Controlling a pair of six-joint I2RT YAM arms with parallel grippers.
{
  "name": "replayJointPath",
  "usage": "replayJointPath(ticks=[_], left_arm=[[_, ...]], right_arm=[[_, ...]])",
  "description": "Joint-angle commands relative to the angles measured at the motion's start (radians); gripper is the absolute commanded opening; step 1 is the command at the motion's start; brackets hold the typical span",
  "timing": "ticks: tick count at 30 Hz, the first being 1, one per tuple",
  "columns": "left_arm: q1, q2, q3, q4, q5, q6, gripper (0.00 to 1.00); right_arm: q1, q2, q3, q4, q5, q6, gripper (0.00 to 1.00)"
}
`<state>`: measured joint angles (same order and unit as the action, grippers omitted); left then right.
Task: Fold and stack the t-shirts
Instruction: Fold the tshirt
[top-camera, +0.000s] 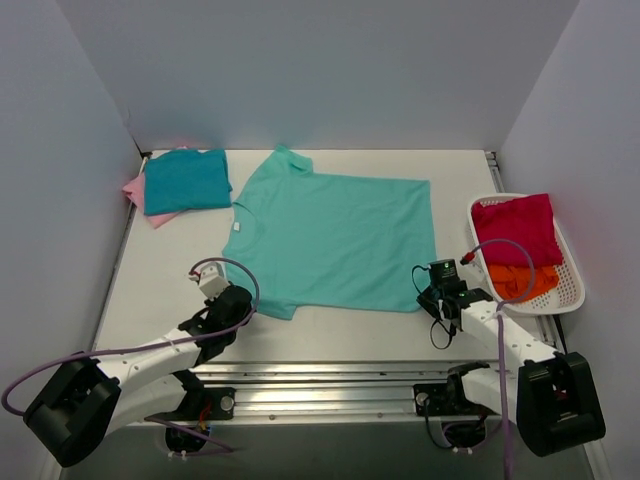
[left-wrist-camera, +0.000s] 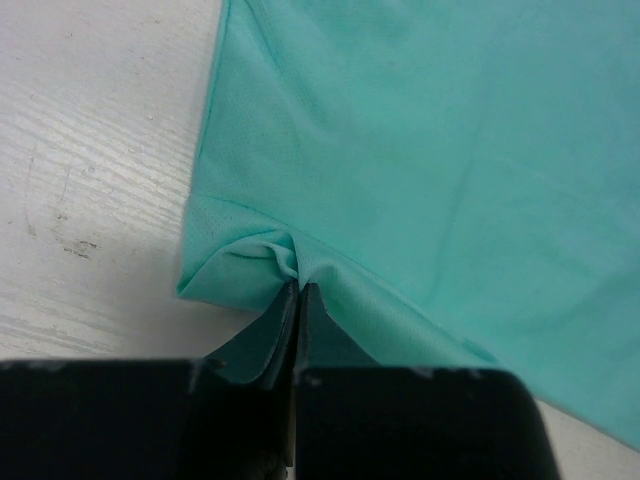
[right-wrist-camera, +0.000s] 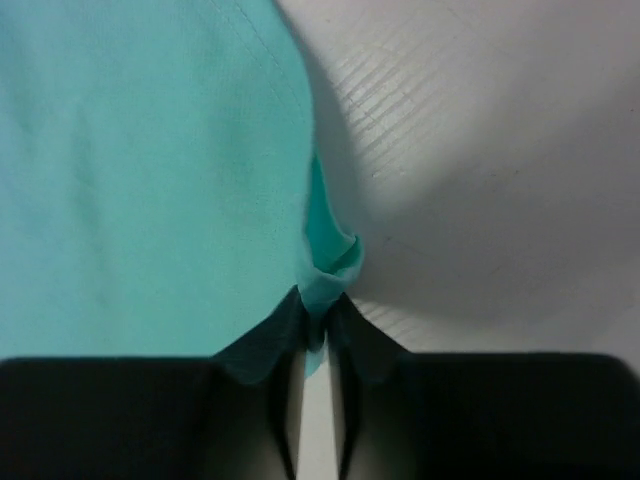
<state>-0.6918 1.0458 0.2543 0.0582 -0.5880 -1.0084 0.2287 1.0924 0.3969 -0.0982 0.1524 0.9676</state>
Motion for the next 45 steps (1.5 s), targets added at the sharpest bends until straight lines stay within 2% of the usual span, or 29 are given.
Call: replayJointPath(ticks=[1, 2, 9, 16, 22, 27, 35, 45], left_arm=[[0.008, -0.013, 0.000, 0.043, 0.007, 0.016, 0.02], [0.008, -0.012, 0.000, 0.043, 0.007, 0.014, 0.02], [0.006, -0.021, 0.026, 0.023, 0.027, 0.019, 0.02], [0.006, -0.105, 0.106, -0.161, 0.024, 0.028, 0.02], [0.006, -0.174, 0.226, -0.316, -0.003, 0.054, 0.02], [0.015, -0.172, 0.344, -0.363, 0.008, 0.080, 0.02], [0.047, -0.044, 0.471, -0.333, 0.054, 0.125, 0.02], [0.204, 0.264, 0.622, -0.187, 0.260, 0.189, 0.02]], right_arm=[[-0.005, -0.064, -0.018, -0.069, 0.001, -0.007, 0.04], [-0.003, -0.098, -0.024, -0.075, -0.002, -0.006, 0.00], [0.004, -0.195, -0.032, -0.129, -0.020, 0.005, 0.00], [0.008, -0.285, -0.018, -0.161, -0.019, 0.005, 0.00], [0.006, -0.247, -0.006, -0.118, -0.040, -0.020, 0.00], [0.004, -0.210, 0.031, -0.077, -0.040, -0.052, 0.00], [0.003, -0.149, 0.102, -0.034, -0.017, -0.075, 0.00], [-0.006, 0.015, 0.235, 0.014, 0.030, -0.083, 0.00]])
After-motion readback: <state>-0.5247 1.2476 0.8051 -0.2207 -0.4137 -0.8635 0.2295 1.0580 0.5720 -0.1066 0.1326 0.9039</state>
